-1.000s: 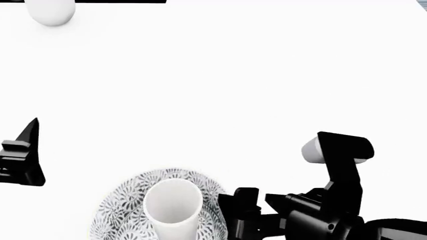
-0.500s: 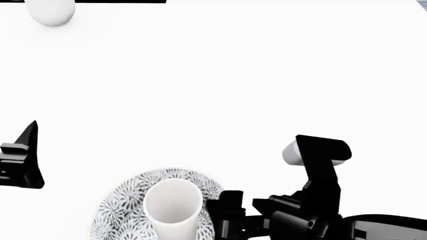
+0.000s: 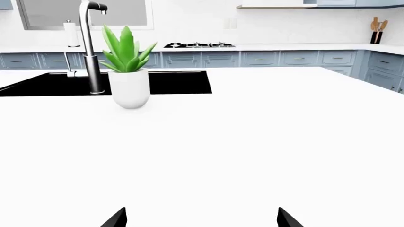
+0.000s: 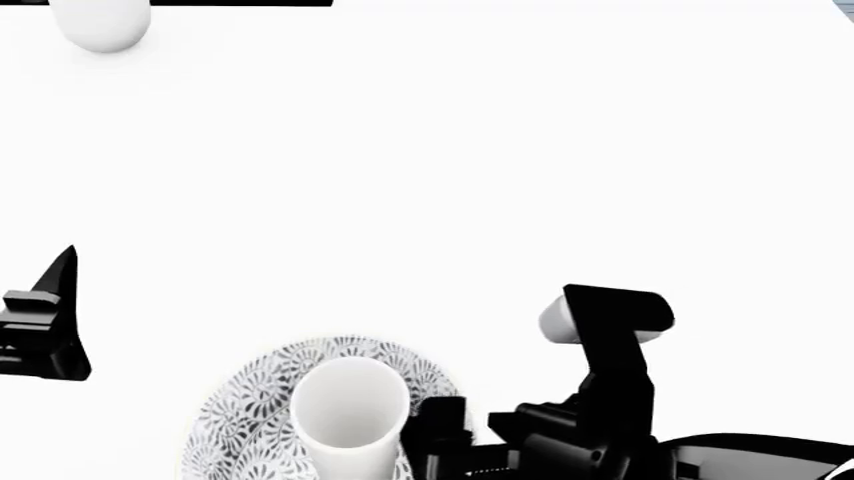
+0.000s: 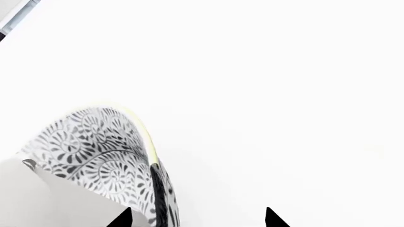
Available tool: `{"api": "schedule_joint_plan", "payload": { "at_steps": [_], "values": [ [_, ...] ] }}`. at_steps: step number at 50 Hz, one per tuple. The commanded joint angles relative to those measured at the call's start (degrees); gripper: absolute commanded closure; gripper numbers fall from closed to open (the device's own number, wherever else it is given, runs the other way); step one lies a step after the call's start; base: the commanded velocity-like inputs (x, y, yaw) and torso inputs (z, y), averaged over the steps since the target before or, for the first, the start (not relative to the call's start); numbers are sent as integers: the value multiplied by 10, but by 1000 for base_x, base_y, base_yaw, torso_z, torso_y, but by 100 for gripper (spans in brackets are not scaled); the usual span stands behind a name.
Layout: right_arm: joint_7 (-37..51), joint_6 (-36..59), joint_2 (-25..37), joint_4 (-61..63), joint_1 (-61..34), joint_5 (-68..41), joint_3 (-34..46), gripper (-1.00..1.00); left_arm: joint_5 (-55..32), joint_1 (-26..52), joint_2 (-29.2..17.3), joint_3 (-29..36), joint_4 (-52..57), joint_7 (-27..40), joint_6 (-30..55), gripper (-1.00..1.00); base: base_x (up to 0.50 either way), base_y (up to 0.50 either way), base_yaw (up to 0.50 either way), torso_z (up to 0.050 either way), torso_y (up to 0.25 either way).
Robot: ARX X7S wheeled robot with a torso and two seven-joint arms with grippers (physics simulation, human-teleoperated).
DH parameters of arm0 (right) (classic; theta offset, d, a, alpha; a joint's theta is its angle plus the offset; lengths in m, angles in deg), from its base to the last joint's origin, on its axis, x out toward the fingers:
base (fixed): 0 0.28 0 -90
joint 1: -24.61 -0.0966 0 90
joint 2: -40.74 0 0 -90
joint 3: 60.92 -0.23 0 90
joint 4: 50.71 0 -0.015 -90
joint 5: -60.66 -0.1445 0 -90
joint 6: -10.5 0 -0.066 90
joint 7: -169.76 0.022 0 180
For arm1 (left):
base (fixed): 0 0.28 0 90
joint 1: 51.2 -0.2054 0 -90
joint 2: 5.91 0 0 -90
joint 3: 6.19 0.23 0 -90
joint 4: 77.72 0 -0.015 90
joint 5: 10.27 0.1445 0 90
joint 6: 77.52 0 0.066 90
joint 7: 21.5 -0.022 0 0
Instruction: Place the cup inside the bowl on the dining table and move the bowl to any counter.
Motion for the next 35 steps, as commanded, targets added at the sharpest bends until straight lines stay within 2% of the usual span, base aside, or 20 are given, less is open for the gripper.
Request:
{"api": "schedule_joint_plan", "payload": {
  "at_steps": [1,3,4,28,35],
  "values": [
    [-10,4,-6,-1,1,9,6,-100,2,-1,0,2,-3,-1,-4,-100,0,0,0,0,0],
    [-13,4,-6,0,2,9,6,-100,3,1,2,5,-4,-1,-4,-100,0,0,0,0,0],
    [-15,4,-6,1,2,8,5,100,4,2,2,6,-5,-1,-5,-100,0,0,0,0,0],
    [-2,-53,4,11,12,-11,-35,100,8,-18,5,4,-7,-5,-21,-100,0,0,0,0,0],
    [16,-78,27,31,21,-2,-48,100,14,-38,6,2,-8,-13,-36,-100,0,0,0,0,0]
  ]
}}
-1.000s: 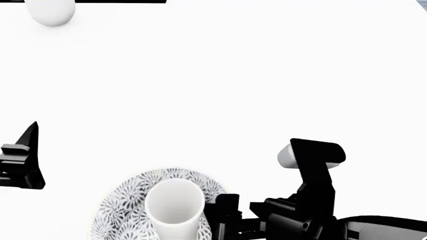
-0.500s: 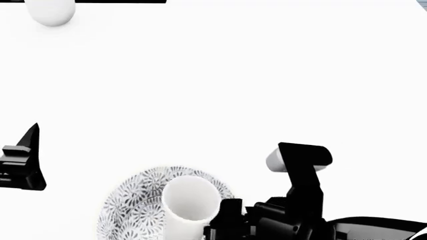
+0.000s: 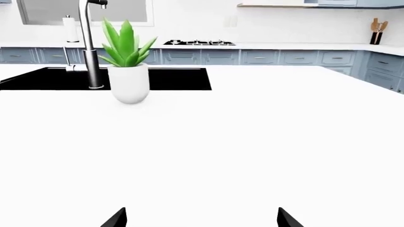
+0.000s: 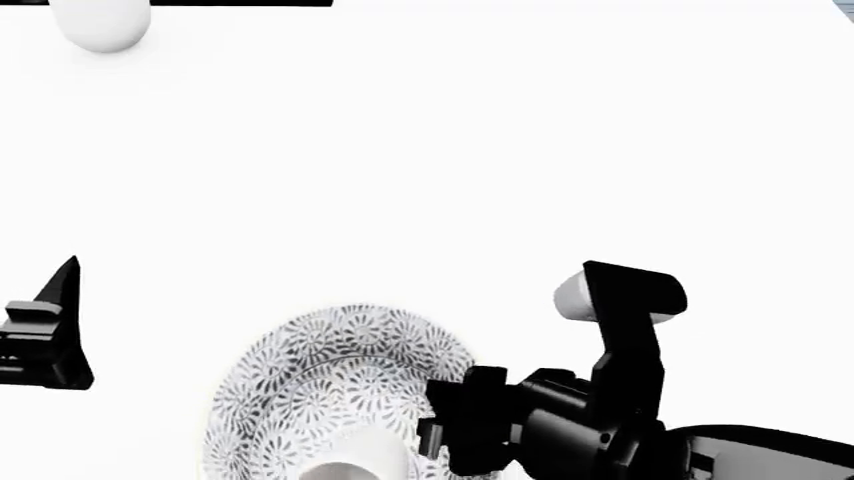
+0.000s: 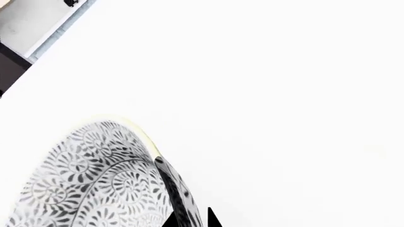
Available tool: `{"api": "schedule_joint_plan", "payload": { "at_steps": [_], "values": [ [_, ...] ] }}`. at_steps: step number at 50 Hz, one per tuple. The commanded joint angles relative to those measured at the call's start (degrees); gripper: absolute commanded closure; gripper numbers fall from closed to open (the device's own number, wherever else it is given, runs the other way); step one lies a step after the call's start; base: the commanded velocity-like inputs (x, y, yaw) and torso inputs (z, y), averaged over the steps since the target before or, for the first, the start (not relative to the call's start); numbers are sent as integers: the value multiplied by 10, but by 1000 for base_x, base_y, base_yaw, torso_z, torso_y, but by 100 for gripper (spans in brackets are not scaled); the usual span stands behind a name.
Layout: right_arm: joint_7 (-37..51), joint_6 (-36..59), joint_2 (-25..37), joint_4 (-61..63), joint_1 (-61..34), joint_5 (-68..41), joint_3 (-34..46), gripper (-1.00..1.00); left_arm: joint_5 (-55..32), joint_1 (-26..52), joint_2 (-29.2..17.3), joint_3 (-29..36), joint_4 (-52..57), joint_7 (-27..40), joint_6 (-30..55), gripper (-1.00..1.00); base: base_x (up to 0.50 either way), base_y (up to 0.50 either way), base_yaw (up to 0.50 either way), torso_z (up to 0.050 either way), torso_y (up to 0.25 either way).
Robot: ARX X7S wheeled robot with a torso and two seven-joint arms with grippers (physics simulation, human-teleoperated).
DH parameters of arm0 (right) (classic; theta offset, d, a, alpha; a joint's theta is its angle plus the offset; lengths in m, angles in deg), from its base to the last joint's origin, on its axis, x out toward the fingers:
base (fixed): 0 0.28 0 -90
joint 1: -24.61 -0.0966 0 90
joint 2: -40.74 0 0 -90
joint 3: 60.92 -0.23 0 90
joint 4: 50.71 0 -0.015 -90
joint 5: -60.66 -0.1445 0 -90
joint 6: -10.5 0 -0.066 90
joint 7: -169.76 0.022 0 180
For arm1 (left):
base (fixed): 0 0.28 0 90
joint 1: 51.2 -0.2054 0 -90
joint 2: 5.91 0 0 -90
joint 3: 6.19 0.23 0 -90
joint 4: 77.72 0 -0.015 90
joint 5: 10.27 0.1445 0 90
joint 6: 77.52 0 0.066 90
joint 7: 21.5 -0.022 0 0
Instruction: Place the cup inside the bowl on the dining table and move the bowl to any counter.
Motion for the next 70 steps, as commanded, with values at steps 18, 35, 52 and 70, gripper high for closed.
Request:
{"api": "schedule_joint_plan", "payload": {
  "at_steps": [18,35,52,70],
  "values": [
    [65,-54,104,47,14,-30,-60,100,20,-25,16,12,-15,-14,-32,-100,0,0,0,0,0],
    [85,-65,119,28,25,-36,-62,100,6,-29,8,7,7,-1,-23,-100,-187,-129,0,0,0],
    [71,-93,128,-9,43,-30,-70,100,-2,-35,-1,2,13,0,-22,-100,-160,-387,0,0,0],
    [60,-111,132,-23,62,-33,-76,100,-2,-30,3,8,13,8,-21,-100,2,-500,0,0,0]
  ]
}}
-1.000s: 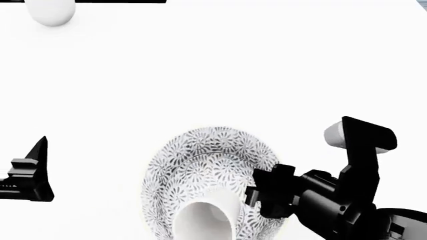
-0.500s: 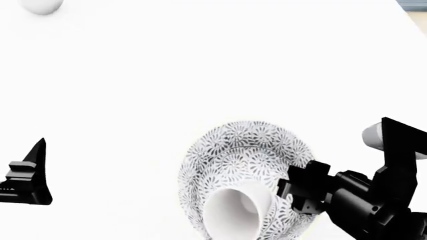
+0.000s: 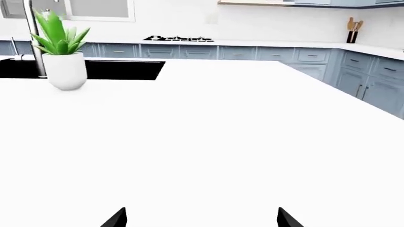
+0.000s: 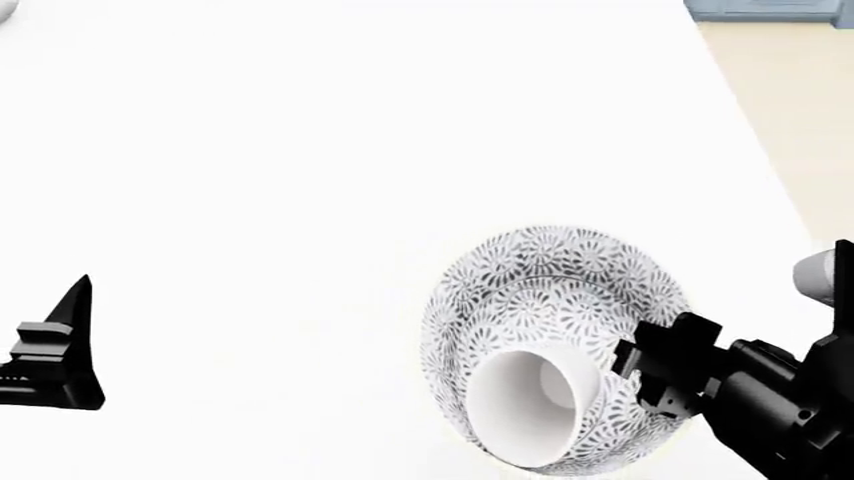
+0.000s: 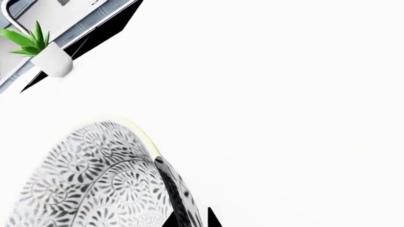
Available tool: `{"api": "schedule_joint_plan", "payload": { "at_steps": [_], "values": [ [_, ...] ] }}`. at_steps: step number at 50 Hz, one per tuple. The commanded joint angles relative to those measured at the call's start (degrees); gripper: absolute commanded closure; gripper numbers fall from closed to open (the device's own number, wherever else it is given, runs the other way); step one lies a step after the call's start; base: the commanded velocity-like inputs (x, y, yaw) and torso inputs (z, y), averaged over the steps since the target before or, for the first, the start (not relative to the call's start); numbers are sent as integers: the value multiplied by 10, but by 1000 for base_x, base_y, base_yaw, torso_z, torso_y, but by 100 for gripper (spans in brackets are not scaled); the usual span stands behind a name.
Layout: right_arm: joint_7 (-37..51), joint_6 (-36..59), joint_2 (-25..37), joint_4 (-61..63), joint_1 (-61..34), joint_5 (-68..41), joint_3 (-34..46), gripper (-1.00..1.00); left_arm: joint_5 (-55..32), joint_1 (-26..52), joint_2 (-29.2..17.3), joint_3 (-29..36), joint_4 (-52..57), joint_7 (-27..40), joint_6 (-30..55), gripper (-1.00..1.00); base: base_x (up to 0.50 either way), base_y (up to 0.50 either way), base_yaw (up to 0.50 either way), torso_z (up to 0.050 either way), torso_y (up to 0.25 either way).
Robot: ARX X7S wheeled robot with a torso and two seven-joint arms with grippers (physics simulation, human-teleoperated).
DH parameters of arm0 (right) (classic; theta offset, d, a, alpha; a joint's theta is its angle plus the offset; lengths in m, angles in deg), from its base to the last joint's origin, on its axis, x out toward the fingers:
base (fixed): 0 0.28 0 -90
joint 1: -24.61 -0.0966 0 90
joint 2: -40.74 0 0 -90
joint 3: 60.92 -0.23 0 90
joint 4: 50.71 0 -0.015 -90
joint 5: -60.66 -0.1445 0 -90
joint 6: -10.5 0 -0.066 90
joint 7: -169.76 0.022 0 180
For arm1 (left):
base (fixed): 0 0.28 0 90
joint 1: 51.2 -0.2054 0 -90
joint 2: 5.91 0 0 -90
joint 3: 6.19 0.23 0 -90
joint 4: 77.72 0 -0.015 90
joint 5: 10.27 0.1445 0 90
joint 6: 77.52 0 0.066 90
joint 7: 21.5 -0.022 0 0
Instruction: Place the cup inside the bowl on the dining table and move the bowl to any counter.
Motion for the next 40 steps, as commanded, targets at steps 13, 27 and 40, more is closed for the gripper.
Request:
{"api": "schedule_joint_plan", "payload": {
  "at_steps": [13,27,40],
  "values": [
    [-3,-15,-4,-17,11,2,-10,100,-1,-6,-1,1,1,2,-5,-100,3,-500,0,0,0],
    [-5,-25,1,-9,22,1,-14,100,-8,-8,-3,-3,5,8,-4,-100,3,-500,0,0,0],
    [-14,-30,3,-11,30,-1,-16,100,-12,1,-4,2,5,9,1,-100,2,-500,0,0,1]
  ]
}}
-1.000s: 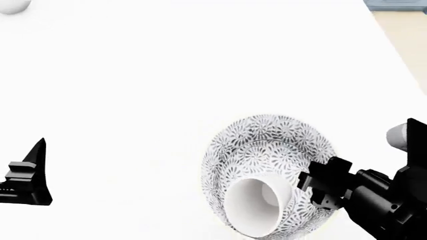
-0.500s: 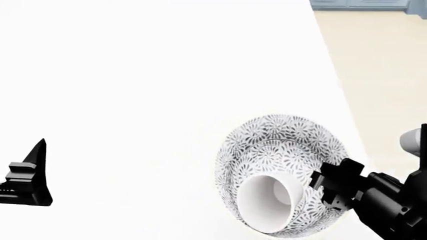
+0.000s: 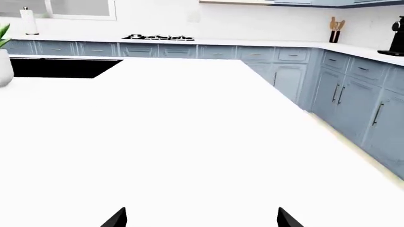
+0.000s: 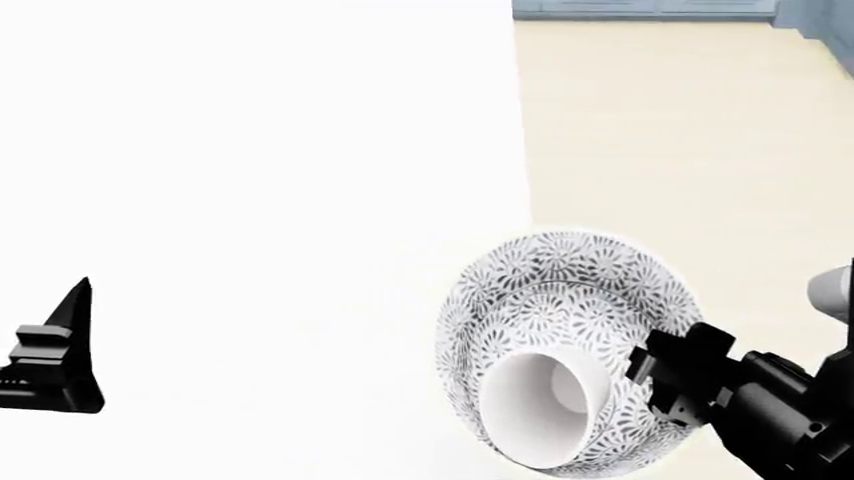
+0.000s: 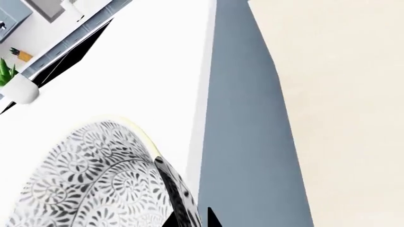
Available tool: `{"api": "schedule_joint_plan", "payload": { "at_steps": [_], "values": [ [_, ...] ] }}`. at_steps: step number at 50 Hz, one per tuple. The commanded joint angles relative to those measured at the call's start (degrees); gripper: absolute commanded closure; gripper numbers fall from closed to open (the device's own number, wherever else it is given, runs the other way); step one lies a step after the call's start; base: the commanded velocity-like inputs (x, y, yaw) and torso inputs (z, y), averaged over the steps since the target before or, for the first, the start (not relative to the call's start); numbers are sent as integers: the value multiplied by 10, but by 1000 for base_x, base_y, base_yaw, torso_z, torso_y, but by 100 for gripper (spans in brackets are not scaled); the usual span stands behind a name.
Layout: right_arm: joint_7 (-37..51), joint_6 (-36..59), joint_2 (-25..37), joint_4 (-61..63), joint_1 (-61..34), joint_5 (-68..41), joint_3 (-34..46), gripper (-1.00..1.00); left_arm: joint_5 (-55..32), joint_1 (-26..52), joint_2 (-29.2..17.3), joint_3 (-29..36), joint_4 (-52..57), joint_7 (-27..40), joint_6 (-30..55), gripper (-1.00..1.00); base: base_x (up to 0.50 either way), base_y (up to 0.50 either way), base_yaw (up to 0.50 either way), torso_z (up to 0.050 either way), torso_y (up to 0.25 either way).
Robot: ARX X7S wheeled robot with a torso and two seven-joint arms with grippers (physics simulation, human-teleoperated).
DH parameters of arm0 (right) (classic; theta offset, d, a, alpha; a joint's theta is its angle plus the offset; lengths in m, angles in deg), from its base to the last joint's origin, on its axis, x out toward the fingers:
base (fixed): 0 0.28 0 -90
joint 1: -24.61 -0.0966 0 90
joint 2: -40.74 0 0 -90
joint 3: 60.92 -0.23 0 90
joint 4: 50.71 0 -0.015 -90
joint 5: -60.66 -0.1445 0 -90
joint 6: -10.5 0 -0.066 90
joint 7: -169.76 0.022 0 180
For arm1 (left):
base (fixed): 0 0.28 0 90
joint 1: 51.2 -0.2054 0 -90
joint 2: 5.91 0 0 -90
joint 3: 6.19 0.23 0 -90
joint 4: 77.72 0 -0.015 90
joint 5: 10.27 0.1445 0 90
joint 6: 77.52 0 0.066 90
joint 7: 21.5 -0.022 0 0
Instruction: Place the cup inside the bowl on the dining table and move the bowl to any counter.
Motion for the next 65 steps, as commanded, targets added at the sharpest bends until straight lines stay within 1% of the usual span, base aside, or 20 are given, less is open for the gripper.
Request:
{"api": "schedule_joint_plan", "payload": {
  "at_steps": [1,37,42,44,48,65],
  "values": [
    [-3,-5,-1,-3,3,3,-8,100,-2,6,0,4,-1,2,2,-100,2,-500,0,0,0],
    [-5,-11,-4,-10,11,2,-12,100,3,-7,-1,6,-5,0,-11,-100,2,-500,0,0,0],
    [-3,-10,7,-4,13,0,-14,100,2,-3,-1,7,-6,0,-10,-100,2,-500,0,0,2],
    [-3,-11,11,-3,15,-2,-15,100,8,5,7,18,-12,1,-9,-100,2,-500,0,0,0],
    [-2,-6,8,-6,9,-2,-16,100,-4,12,-3,10,-7,6,0,-100,2,-500,0,0,0],
    [-2,-12,0,-14,11,7,-16,100,6,-1,-6,13,-15,-8,-14,-100,7,-500,0,0,1]
  ]
}}
